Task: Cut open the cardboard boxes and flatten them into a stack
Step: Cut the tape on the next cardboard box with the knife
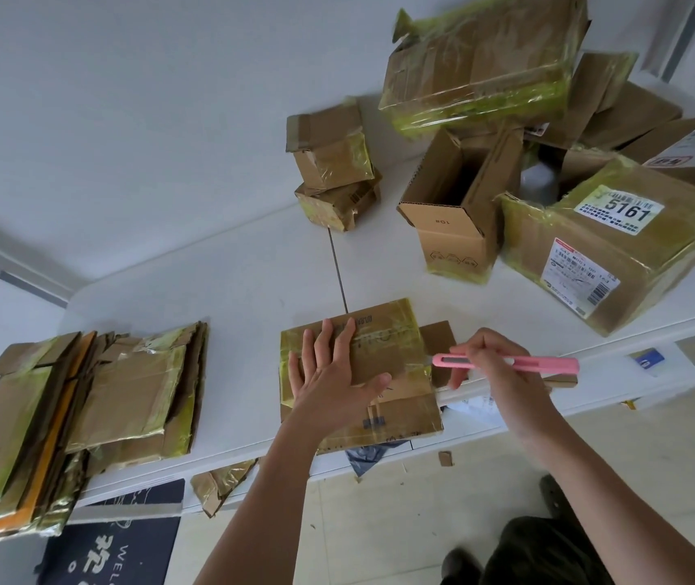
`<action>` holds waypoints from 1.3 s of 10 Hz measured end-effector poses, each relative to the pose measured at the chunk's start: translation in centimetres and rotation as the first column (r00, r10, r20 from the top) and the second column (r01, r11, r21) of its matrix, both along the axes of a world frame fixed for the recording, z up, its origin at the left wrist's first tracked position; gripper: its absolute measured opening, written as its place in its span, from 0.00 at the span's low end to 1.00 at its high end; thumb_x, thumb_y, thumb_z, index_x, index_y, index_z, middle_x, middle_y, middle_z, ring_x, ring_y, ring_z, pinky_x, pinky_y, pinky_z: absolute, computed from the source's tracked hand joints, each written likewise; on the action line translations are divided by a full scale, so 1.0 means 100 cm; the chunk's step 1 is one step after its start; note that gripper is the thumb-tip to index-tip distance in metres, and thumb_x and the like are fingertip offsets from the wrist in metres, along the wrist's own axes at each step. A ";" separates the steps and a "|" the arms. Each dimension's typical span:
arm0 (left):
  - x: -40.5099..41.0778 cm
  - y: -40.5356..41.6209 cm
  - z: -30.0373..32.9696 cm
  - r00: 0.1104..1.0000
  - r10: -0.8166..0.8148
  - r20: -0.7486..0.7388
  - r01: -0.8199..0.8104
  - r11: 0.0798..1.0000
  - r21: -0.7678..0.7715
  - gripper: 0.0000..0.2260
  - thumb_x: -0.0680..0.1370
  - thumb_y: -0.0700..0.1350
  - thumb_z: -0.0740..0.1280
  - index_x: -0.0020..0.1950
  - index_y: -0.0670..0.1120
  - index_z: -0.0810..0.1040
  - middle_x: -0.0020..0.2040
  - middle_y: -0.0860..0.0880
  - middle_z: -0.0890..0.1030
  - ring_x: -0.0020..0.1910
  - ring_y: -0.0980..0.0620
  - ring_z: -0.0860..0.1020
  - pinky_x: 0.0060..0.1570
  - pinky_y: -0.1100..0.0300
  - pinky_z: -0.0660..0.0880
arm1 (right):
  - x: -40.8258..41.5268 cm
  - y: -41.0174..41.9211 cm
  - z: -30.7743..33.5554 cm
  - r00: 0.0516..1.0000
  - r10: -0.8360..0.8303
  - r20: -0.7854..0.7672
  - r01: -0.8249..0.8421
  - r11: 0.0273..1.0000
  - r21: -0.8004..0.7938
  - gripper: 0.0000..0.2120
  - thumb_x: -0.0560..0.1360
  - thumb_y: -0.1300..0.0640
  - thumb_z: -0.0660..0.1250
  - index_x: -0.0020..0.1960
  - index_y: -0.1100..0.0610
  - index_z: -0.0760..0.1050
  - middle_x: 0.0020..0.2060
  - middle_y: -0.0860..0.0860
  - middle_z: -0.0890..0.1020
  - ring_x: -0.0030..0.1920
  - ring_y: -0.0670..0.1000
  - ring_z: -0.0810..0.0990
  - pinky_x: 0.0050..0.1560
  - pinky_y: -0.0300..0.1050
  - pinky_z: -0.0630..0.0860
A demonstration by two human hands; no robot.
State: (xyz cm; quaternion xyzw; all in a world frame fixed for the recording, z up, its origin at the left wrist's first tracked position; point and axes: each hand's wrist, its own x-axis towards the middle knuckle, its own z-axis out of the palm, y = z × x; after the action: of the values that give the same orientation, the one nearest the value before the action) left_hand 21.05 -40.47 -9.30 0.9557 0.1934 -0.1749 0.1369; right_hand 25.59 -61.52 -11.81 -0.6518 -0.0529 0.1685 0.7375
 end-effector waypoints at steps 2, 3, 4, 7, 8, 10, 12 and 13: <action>0.003 -0.001 -0.002 1.000 0.020 -0.016 -0.021 1.000 -0.012 0.41 0.77 0.67 0.61 0.80 0.59 0.39 0.80 0.53 0.35 0.77 0.49 0.31 0.75 0.45 0.33 | 0.025 0.007 -0.007 0.953 -0.278 -0.120 0.296 0.939 0.177 0.14 0.79 0.67 0.57 0.37 0.61 0.75 0.27 0.55 0.80 0.33 0.52 0.82 0.60 0.54 0.75; 0.003 0.000 -0.002 1.000 0.024 -0.017 -0.024 1.000 -0.005 0.41 0.76 0.67 0.61 0.80 0.59 0.39 0.80 0.54 0.35 0.77 0.49 0.31 0.75 0.45 0.33 | 0.041 0.011 -0.001 0.951 -0.309 0.005 0.305 0.943 0.135 0.11 0.80 0.67 0.57 0.43 0.59 0.73 0.29 0.50 0.81 0.40 0.50 0.84 0.60 0.49 0.76; 0.004 -0.001 -0.003 1.000 0.027 -0.016 -0.027 1.000 0.000 0.41 0.76 0.67 0.61 0.80 0.59 0.39 0.80 0.54 0.35 0.78 0.48 0.31 0.75 0.45 0.33 | 0.046 0.027 -0.005 0.977 -0.158 0.145 0.155 0.987 0.032 0.06 0.81 0.64 0.60 0.49 0.61 0.75 0.35 0.52 0.83 0.44 0.50 0.84 0.55 0.41 0.77; 0.003 -0.002 -0.001 1.000 0.029 -0.004 -0.029 1.000 -0.004 0.41 0.77 0.67 0.61 0.80 0.58 0.40 0.80 0.54 0.36 0.78 0.49 0.31 0.75 0.45 0.33 | 0.042 0.039 -0.010 0.949 -0.122 0.292 0.144 0.988 -0.057 0.08 0.81 0.65 0.61 0.47 0.65 0.76 0.37 0.56 0.83 0.41 0.43 0.82 0.48 0.29 0.73; 0.003 -0.002 -0.001 1.000 0.031 -0.004 -0.031 0.999 -0.007 0.41 0.76 0.67 0.61 0.80 0.58 0.40 0.80 0.53 0.36 0.78 0.49 0.31 0.75 0.44 0.33 | 0.041 0.039 -0.013 0.943 -0.135 0.303 0.165 0.983 -0.077 0.08 0.81 0.66 0.61 0.46 0.66 0.76 0.34 0.52 0.82 0.38 0.42 0.81 0.45 0.30 0.73; 0.003 -0.003 -0.002 1.000 0.027 0.001 -0.027 1.000 0.002 0.41 0.76 0.67 0.61 0.80 0.58 0.40 0.80 0.53 0.36 0.78 0.49 0.32 0.75 0.44 0.34 | 0.042 0.036 -0.015 0.954 -0.068 0.292 0.102 0.989 -0.103 0.07 0.81 0.63 0.62 0.46 0.65 0.75 0.36 0.49 0.82 0.40 0.52 0.81 0.43 0.35 0.76; 0.003 -0.003 -0.002 1.000 0.028 0.000 -0.028 1.000 0.009 0.41 0.76 0.68 0.61 0.80 0.58 0.40 0.80 0.53 0.36 0.78 0.48 0.32 0.75 0.44 0.33 | 0.038 0.031 -0.015 0.966 -0.050 0.252 0.077 0.992 -0.100 0.08 0.81 0.64 0.61 0.47 0.68 0.75 0.35 0.51 0.82 0.39 0.39 0.80 0.43 0.28 0.72; 0.003 -0.003 -0.003 1.000 0.031 -0.003 -0.031 0.999 0.015 0.41 0.76 0.68 0.60 0.80 0.58 0.40 0.80 0.53 0.36 0.78 0.48 0.32 0.75 0.44 0.33 | 0.036 0.025 -0.016 0.978 -0.039 0.207 0.057 0.995 -0.084 0.08 0.81 0.64 0.61 0.47 0.68 0.75 0.34 0.53 0.82 0.40 0.39 0.81 0.43 0.28 0.73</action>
State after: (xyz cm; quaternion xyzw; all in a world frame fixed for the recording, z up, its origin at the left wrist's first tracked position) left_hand 21.37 -40.73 -9.57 0.9533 0.2095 -0.1727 0.1323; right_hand 29.22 -58.98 -13.45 -0.6994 -0.1054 0.0847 0.7019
